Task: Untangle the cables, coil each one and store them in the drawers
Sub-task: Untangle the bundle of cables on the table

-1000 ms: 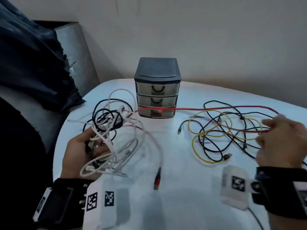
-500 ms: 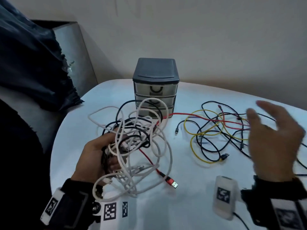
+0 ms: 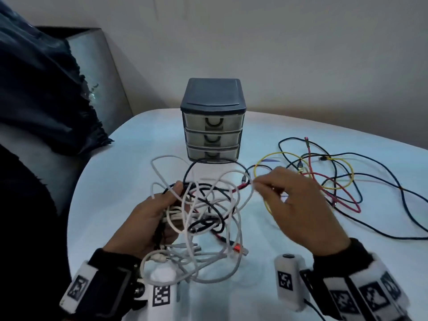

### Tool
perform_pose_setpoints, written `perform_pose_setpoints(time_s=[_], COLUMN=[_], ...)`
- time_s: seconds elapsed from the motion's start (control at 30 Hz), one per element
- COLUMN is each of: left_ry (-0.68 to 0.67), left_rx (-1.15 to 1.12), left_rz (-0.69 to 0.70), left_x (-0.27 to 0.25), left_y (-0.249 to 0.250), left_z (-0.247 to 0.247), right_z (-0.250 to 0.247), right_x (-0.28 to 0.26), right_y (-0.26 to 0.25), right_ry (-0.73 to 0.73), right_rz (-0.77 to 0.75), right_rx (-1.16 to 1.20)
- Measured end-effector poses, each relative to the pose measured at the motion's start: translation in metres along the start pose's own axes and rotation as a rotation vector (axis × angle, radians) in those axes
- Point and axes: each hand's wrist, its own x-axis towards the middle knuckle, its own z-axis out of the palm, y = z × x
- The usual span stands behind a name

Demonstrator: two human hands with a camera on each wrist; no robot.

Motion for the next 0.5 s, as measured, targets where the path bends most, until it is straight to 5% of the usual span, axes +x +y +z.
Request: perform_pose_setpoints(time_s=[0.23,0.33,0.5], left_ry=[-0.057,0.005,0.130], left_rx=[0.261,0.244,0.139], left_rz=[0.096,0.092,0.121], left_x=[0.006,0.007,0.012], left_y=[-0.005,-0.003,0.001], left_z=[0.012,0.011,-0.018], right_z=[-0.007,-0.029,-0.090], right_x=[0.004,0.010,0.005], right_y=[-0.004,0.023,0.094], right_ry=[0.511,0.800,0.849], right_rz=[0.127,0.302,0.580], right_rx=[0.078,0.232,0.536])
